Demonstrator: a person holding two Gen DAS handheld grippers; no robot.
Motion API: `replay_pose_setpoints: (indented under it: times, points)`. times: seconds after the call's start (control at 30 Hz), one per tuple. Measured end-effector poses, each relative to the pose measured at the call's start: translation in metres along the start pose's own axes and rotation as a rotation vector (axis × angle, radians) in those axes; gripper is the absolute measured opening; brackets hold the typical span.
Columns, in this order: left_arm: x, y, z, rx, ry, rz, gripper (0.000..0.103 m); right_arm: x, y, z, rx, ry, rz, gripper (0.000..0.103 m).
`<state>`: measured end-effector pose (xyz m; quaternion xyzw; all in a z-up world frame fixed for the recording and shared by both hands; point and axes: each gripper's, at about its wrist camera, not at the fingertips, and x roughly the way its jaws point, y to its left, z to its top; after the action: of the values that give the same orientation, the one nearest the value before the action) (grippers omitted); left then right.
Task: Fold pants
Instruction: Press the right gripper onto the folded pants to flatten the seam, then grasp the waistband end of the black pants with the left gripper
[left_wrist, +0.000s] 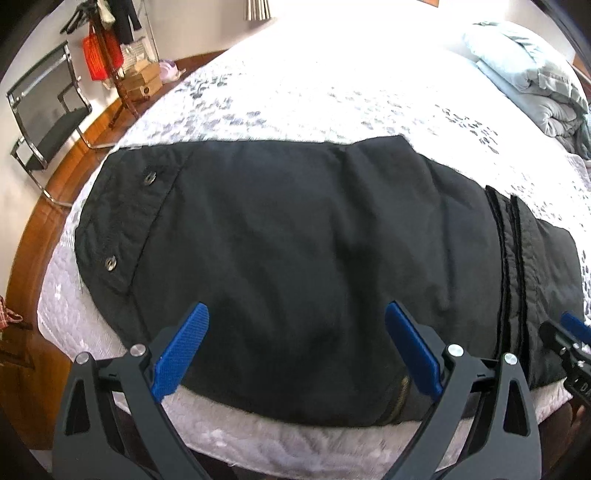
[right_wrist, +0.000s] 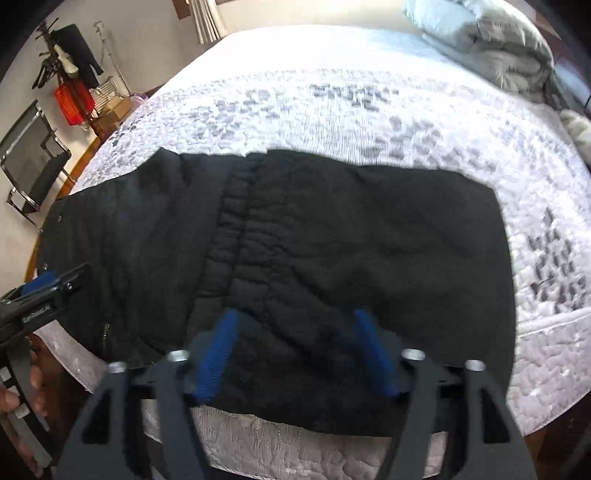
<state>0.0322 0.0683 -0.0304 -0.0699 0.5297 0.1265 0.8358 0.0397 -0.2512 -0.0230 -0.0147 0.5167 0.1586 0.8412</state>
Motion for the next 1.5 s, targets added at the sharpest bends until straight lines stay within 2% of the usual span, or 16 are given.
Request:
replay_pose_setpoints:
  times: [0.1, 0.23, 0.4, 0.43, 0.5, 0.6, 0.83, 0.93, 0.97, 1.03, 1.13, 1.27, 1.5]
  points:
    - [-0.001, 0.025, -0.005, -0.052, 0.013, -0.014, 0.096, -0.008, 0.010, 0.000, -0.034, -0.024, -0.011, 0.086]
    - [0.000, 0.071, -0.013, -0.206, 0.029, -0.041, 0.096, -0.003, 0.017, -0.001, -0.041, -0.011, 0.006, 0.087]
    - [0.005, 0.115, -0.017, -0.370, 0.047, 0.041, 0.096, 0.018, 0.023, -0.011, -0.050, 0.048, 0.002, 0.087]
    - [0.008, 0.120, -0.017, -0.395, 0.051, 0.031, 0.096, 0.020, 0.025, -0.012, -0.055, 0.054, -0.006, 0.087]
    - [0.017, 0.129, -0.015, -0.439, 0.051, -0.047, 0.096, 0.022, 0.028, -0.016, -0.077, 0.052, -0.025, 0.087]
    - [0.026, 0.134, -0.013, -0.475, 0.058, -0.108, 0.096, 0.023, 0.029, -0.016, -0.083, 0.058, -0.031, 0.087]
    - [0.041, 0.142, -0.016, -0.531, 0.060, -0.154, 0.096, 0.026, 0.034, -0.017, -0.097, 0.072, -0.066, 0.089]
    - [0.038, 0.141, -0.020, -0.535, 0.065, -0.067, 0.096, 0.028, 0.036, -0.018, -0.111, 0.075, -0.082, 0.090]
    - [0.034, 0.140, -0.022, -0.532, 0.052, 0.003, 0.096, 0.029, 0.037, -0.019, -0.113, 0.075, -0.084, 0.090]
    - [0.030, 0.139, -0.023, -0.533, 0.023, 0.061, 0.096, 0.031, 0.037, -0.019, -0.114, 0.079, -0.088, 0.091]
    - [0.044, 0.138, -0.022, -0.545, 0.025, -0.033, 0.096, 0.033, 0.040, -0.019, -0.128, 0.086, -0.103, 0.092]
    - [0.049, 0.150, -0.022, -0.609, 0.006, -0.082, 0.098, 0.033, 0.042, -0.018, -0.139, 0.093, -0.114, 0.092]
    - [0.060, 0.140, -0.013, -0.648, 0.003, -0.046, 0.100, 0.035, 0.041, -0.018, -0.134, 0.095, -0.107, 0.092]
